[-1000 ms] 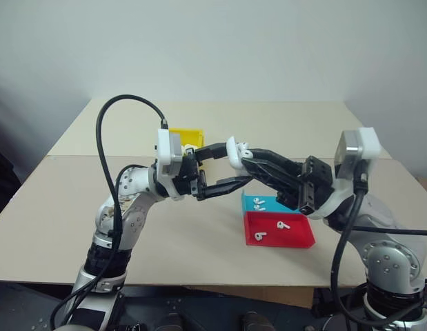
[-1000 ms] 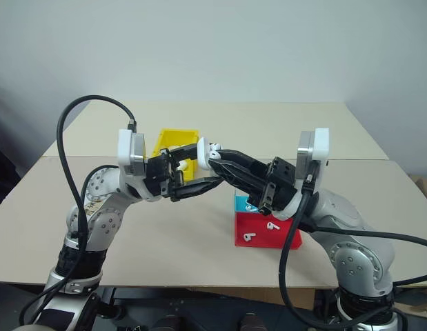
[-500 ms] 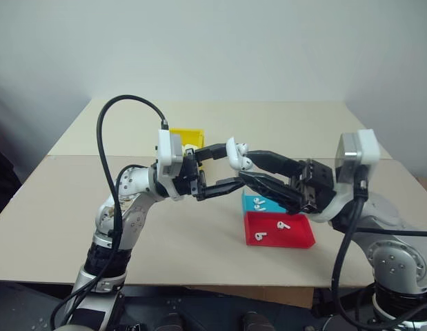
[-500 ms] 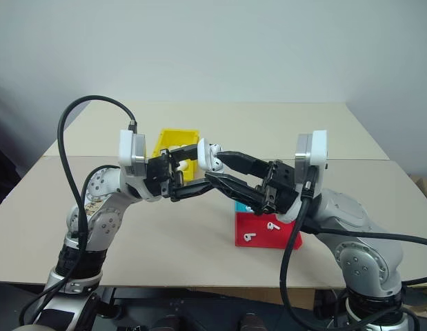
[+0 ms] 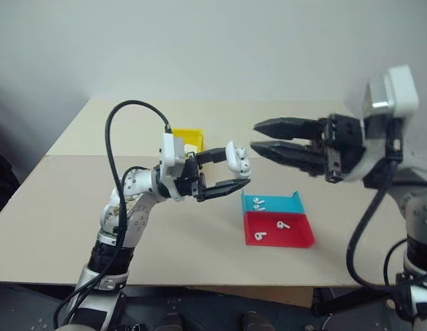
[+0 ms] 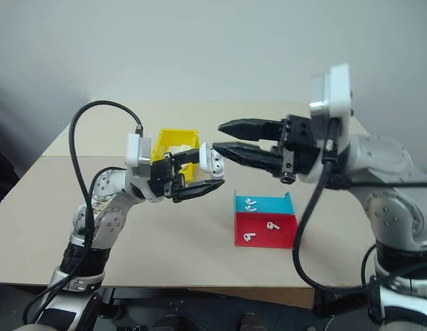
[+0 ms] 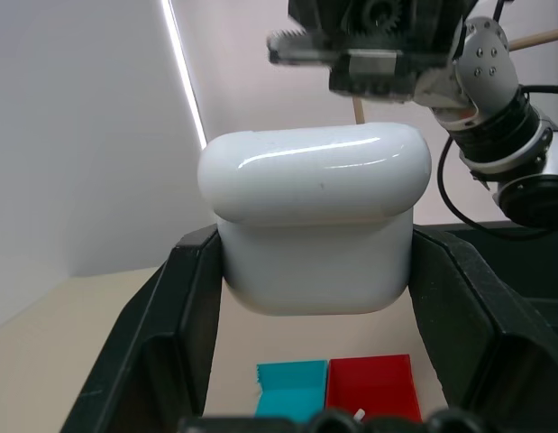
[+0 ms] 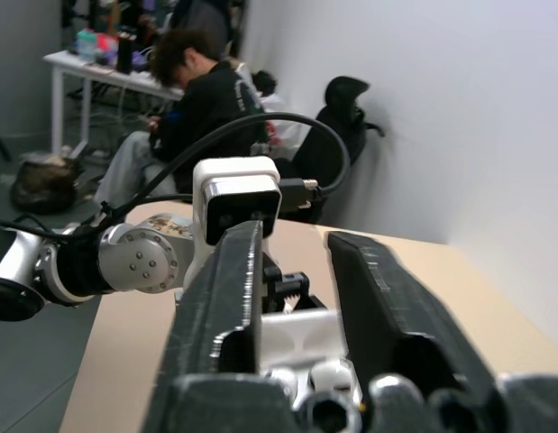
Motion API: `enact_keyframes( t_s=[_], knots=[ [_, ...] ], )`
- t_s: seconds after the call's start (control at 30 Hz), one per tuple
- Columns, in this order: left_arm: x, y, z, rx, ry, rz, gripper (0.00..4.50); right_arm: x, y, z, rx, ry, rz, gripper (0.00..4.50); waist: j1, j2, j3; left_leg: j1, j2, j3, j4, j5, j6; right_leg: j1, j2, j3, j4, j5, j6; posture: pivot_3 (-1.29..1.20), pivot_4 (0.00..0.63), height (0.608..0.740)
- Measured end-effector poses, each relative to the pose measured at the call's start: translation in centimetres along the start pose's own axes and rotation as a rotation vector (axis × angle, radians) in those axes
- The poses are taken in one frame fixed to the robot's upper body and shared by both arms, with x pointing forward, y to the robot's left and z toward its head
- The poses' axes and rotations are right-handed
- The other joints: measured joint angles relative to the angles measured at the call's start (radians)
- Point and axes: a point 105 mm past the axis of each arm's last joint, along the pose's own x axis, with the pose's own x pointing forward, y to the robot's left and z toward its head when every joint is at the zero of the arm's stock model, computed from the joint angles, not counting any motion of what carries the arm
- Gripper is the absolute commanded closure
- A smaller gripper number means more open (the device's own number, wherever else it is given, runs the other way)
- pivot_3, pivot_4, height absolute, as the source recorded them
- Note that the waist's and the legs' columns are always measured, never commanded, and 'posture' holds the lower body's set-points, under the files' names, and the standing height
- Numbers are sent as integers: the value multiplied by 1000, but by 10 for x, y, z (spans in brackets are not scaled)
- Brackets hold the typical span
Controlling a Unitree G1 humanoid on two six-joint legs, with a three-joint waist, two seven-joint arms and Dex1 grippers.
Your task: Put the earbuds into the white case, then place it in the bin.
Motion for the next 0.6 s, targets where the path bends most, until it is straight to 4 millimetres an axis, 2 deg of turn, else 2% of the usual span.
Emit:
enact_keyframes(
  t_s=[0.03, 0.07, 0.27, 0.6],
  knots=[
    [3, 0, 0, 3, -2, -8, 1719, 2, -2, -1, -2, 13, 16, 4315, 2, 0, 0, -1, 0, 0, 0, 0, 0, 0, 0, 0, 0, 1, 1, 0, 150, 740],
    [5, 0, 0, 9, -2, -17, 1719, 5, -4, -2, -3, 29, 38, 4440, 3, 0, 0, -1, 0, 0, 0, 0, 0, 0, 0, 0, -1, 1, 1, 0, 150, 740],
    [16, -3, -8, 9, 21, -59, 1719, 13, -9, -10, -13, 99, 136, 4440, 3, 0, 0, -2, 0, -1, 0, -1, 2, -1, 0, -1, -1, 3, -1, 0, 150, 740],
    [19, -5, -3, 38, 28, -70, 1719, 26, -8, -24, -41, 201, 200, 4440, 1, 0, 0, -2, 0, 0, 0, -1, 2, -1, 1, 0, -1, 3, 0, 0, 150, 740]
  ],
)
